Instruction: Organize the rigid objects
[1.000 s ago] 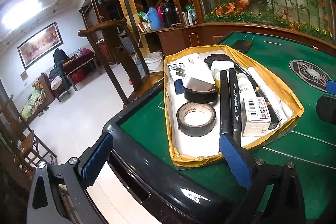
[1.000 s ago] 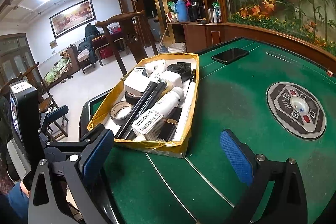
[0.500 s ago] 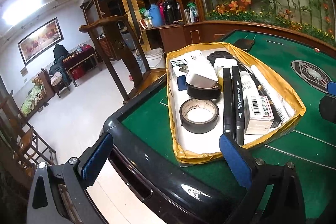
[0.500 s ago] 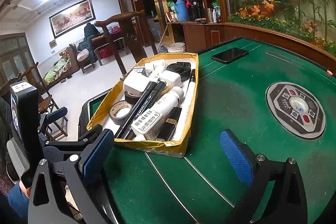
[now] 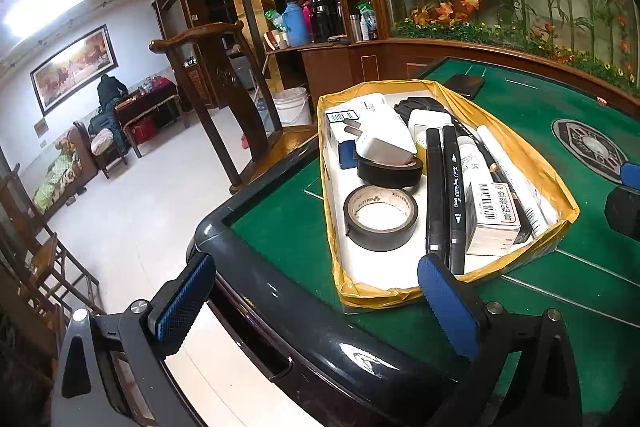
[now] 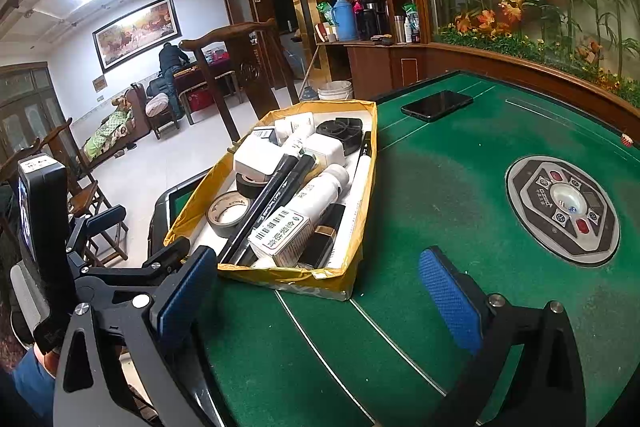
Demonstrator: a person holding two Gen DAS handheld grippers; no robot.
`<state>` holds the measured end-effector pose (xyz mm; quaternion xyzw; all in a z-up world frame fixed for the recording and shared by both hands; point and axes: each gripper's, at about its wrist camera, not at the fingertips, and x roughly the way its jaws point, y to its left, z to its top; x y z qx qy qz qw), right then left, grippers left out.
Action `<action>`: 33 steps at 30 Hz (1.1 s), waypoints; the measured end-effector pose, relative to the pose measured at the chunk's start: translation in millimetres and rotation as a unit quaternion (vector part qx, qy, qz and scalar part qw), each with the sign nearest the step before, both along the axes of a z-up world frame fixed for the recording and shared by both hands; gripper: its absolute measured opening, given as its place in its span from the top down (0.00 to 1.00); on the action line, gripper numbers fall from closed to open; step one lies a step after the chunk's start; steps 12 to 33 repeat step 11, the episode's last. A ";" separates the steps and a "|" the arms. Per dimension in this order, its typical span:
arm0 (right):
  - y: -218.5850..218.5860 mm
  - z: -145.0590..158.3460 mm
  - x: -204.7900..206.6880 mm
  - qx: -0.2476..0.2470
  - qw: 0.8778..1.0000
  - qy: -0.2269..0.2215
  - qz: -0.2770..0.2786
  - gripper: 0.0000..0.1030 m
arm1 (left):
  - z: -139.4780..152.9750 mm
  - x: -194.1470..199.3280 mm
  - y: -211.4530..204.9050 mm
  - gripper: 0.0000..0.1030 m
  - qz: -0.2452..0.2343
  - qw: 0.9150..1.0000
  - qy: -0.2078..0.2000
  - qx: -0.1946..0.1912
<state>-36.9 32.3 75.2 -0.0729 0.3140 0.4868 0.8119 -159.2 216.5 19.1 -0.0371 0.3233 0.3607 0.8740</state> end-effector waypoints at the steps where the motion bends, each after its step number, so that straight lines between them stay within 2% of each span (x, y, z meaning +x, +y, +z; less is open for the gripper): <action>1: 0.0 0.0 0.0 0.000 1.000 0.000 0.000 0.02 | -0.1 0.0 0.3 0.01 0.000 1.000 0.000 -0.001; 7: 0.1 -0.2 0.3 -0.001 1.000 -0.001 -0.001 0.02 | 0.3 -2.1 -2.6 0.01 0.002 1.000 -0.004 0.008; 11: 0.2 -0.1 0.2 -0.001 1.000 -0.001 -0.001 0.02 | 1.0 -3.7 -1.9 0.01 -0.004 1.000 -0.007 -0.001; 33: 0.2 -0.1 0.2 -0.001 1.000 -0.001 -0.001 0.02 | 1.0 -3.7 -1.9 0.01 -0.004 1.000 -0.007 -0.001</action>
